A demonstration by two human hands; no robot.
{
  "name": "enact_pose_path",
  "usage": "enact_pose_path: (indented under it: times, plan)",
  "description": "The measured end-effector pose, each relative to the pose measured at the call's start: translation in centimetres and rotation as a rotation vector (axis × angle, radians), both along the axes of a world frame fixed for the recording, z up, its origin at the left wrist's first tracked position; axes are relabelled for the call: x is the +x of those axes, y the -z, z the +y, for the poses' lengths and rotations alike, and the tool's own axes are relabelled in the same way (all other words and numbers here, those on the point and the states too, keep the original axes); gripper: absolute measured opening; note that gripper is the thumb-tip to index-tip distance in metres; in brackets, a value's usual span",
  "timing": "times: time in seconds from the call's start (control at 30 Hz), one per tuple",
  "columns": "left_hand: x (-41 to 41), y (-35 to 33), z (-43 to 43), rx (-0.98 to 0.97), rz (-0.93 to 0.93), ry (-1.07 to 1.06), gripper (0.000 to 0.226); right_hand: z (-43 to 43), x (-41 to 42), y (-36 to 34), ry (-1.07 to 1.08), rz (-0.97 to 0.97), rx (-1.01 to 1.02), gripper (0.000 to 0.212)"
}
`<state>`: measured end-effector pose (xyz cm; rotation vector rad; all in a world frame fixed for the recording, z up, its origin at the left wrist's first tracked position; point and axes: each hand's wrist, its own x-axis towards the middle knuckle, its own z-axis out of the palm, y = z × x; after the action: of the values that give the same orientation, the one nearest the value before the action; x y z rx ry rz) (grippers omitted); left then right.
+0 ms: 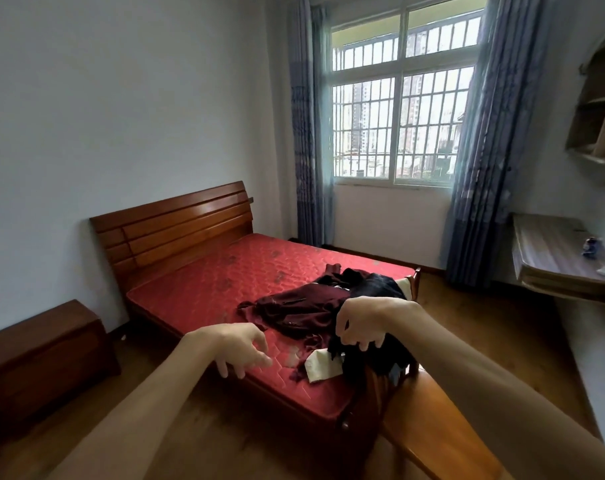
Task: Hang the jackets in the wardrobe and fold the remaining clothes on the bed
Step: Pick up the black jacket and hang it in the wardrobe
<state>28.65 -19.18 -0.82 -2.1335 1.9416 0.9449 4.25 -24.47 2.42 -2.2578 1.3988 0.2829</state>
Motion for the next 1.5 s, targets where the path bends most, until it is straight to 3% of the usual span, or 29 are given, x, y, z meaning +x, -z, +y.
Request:
enact_pose_path:
  times: [0.4, 0.63, 1.03, 1.33, 1.5]
  plan:
    - [2.8, 2.6, -13.6, 0.058, -0.08, 0.027, 0.052, -15.1, 4.3, 3.3, -0.119, -0.103, -0.036, 0.02]
    - [2.8, 2.6, -23.9, 0.051, -0.108, -0.024, 0.051, -26.6, 3.6, 4.4, -0.143, -0.165, -0.015, 0.026]
    - [4.5, 5.9, -37.7, 0.093, -0.087, 0.014, 0.043, -40.6, 4.5, 8.8, -0.074, -0.107, 0.076, 0.03]
    - [11.8, 10.0, -50.2, 0.139, -0.091, 0.135, 0.034, -49.3, 10.0, 12.8, 0.073, -0.059, 0.136, 0.026]
    - [14.5, 11.2, -56.6, 0.137, -0.075, 0.25, 0.033, -53.6, 13.4, 13.8, 0.193, -0.042, 0.116, 0.042]
